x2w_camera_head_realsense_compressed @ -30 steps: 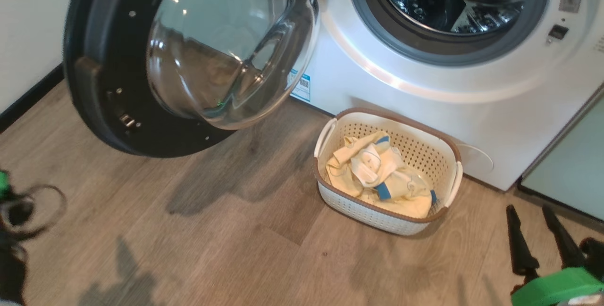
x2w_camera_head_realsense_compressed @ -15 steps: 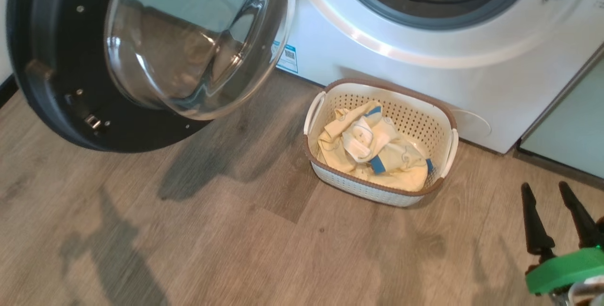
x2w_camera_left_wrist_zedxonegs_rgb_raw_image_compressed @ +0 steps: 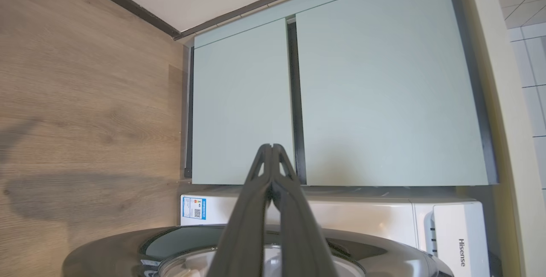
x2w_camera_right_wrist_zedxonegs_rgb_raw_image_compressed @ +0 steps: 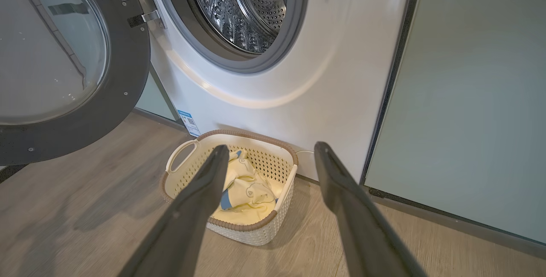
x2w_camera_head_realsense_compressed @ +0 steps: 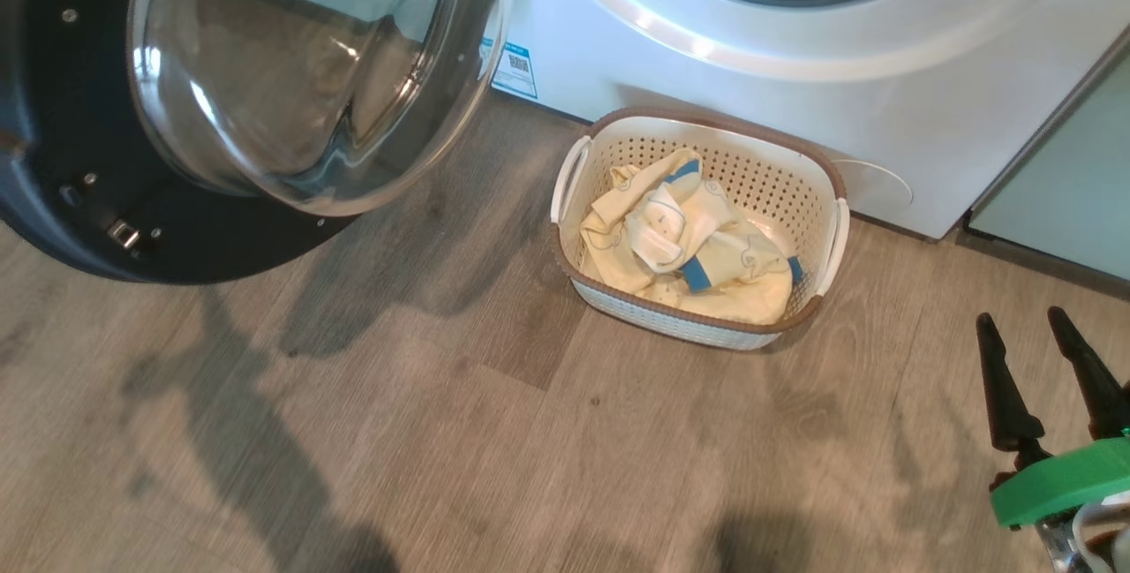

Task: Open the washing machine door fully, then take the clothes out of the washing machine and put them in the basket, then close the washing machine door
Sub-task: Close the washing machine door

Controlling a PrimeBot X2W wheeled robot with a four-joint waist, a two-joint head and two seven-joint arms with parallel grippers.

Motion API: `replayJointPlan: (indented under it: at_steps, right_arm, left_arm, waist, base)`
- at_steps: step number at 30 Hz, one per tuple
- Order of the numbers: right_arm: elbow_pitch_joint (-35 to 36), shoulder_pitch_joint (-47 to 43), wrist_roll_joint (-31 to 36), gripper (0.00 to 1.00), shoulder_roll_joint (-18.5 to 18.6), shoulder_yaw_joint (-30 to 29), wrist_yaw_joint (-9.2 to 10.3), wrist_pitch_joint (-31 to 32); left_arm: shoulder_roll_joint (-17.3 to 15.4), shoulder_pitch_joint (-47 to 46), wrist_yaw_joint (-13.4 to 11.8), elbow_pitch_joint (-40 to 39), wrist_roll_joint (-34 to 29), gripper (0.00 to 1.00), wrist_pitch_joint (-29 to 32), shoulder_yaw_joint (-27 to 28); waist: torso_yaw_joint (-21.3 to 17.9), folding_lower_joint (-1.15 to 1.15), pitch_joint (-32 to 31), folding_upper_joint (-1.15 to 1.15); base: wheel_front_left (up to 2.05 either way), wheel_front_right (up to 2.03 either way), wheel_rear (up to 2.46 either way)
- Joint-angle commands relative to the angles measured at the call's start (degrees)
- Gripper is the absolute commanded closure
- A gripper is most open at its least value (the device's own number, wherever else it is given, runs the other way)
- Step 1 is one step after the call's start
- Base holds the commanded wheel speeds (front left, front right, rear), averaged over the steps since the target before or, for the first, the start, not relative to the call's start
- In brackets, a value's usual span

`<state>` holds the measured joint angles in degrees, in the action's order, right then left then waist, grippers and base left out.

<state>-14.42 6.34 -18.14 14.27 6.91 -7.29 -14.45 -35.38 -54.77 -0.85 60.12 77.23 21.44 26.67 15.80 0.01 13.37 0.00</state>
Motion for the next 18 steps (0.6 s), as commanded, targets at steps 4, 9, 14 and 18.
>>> replayJointPlan:
  at_steps: [4,9,14,18]
  right_arm:
    - [1.7,2.4,-0.3,0.00,2.0,1.0,-0.20,-0.5]
    - [1.8,2.5,-0.3,0.00,2.3,1.0,-0.20,-0.5]
    - [1.7,2.8,-0.3,0.00,2.4,1.0,-0.20,-0.5]
    - [1.8,3.2,-0.2,0.00,2.3,1.1,-0.20,-0.5]
  left_arm:
    - [-5.1,-4.1,-0.2,-0.6,-0.5,1.00,2.9,-1.7]
    - [-4.5,-6.9,-0.5,-0.5,-1.5,1.00,4.8,-3.7]
    - [-3.3,-9.0,-0.6,-0.8,-2.2,1.00,7.2,-5.8]
    - [-2.0,-10.0,-0.5,-1.4,-2.7,1.00,9.4,-7.4]
  waist:
    - [-0.5,-0.01,0.8,0.00]
    - [-0.7,-0.01,1.3,0.00]
    - [-0.7,-0.01,1.7,0.00]
    - [-0.8,-0.01,2.2,0.00]
  base:
    - [0.00,0.00,0.00]
    - [0.00,0.00,0.00]
    - [0.00,0.00,0.00]
    - [0.00,0.00,0.00]
